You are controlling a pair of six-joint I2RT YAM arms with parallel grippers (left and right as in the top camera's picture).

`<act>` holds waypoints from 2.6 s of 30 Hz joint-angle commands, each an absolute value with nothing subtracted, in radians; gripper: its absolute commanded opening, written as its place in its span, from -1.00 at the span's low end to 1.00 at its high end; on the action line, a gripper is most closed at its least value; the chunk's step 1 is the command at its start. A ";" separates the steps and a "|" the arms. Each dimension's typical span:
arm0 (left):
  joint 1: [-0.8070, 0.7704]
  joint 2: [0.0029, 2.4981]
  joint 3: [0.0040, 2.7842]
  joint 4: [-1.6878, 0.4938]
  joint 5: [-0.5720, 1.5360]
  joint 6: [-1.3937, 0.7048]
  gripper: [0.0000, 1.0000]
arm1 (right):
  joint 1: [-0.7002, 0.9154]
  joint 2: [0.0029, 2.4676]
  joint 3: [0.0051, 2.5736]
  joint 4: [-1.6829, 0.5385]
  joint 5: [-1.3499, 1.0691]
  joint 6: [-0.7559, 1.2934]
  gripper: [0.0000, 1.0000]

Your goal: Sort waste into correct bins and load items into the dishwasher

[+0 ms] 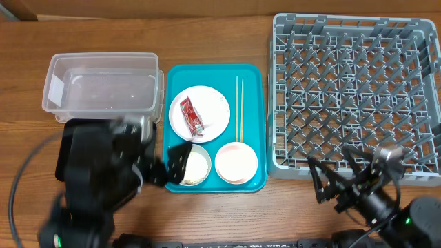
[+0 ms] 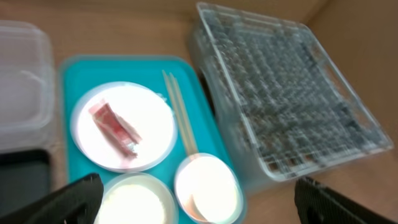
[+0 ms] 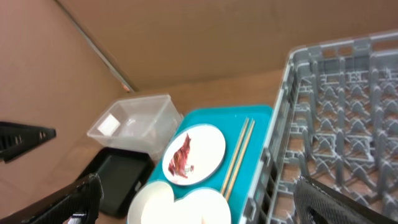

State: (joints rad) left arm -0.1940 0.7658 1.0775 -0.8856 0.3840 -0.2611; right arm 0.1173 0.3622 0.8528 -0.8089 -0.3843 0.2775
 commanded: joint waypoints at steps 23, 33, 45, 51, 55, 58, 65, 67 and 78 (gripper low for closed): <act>-0.716 1.636 1.277 -1.071 0.038 -0.493 0.48 | 0.111 0.633 1.088 -0.992 -0.448 0.372 1.00; -0.695 1.737 1.303 -1.092 0.065 -0.505 -0.92 | 0.111 0.633 1.087 -1.013 -0.447 0.372 1.00; -0.304 1.514 1.444 -1.160 0.975 -0.138 -0.92 | 0.111 0.662 1.056 -0.986 -0.565 0.371 0.92; -0.247 1.514 1.444 -1.262 1.334 0.060 -0.92 | 0.111 0.760 1.040 -0.855 -0.867 0.292 0.90; -0.267 1.514 1.444 -1.284 1.443 0.095 -0.92 | 0.134 0.833 1.040 -0.738 -1.017 0.285 0.88; -0.270 1.514 1.444 -1.282 1.469 0.100 -0.92 | 0.181 0.887 1.040 -0.702 -1.052 0.288 0.81; -0.270 1.515 1.444 -1.271 1.453 0.110 -0.92 | 0.351 0.933 1.040 -0.566 -1.064 0.303 0.78; -0.270 1.515 1.444 -1.271 1.452 0.110 -0.92 | 0.393 0.935 1.040 -0.538 -1.022 0.308 0.69; -0.270 1.515 1.444 -1.312 1.403 0.112 -0.92 | 0.366 0.934 1.041 -0.470 -0.950 0.315 0.71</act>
State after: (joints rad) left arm -0.2623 1.5127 1.4387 -1.3109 1.4197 0.0856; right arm 0.3824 0.9390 1.0405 -0.4824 -0.9558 0.3164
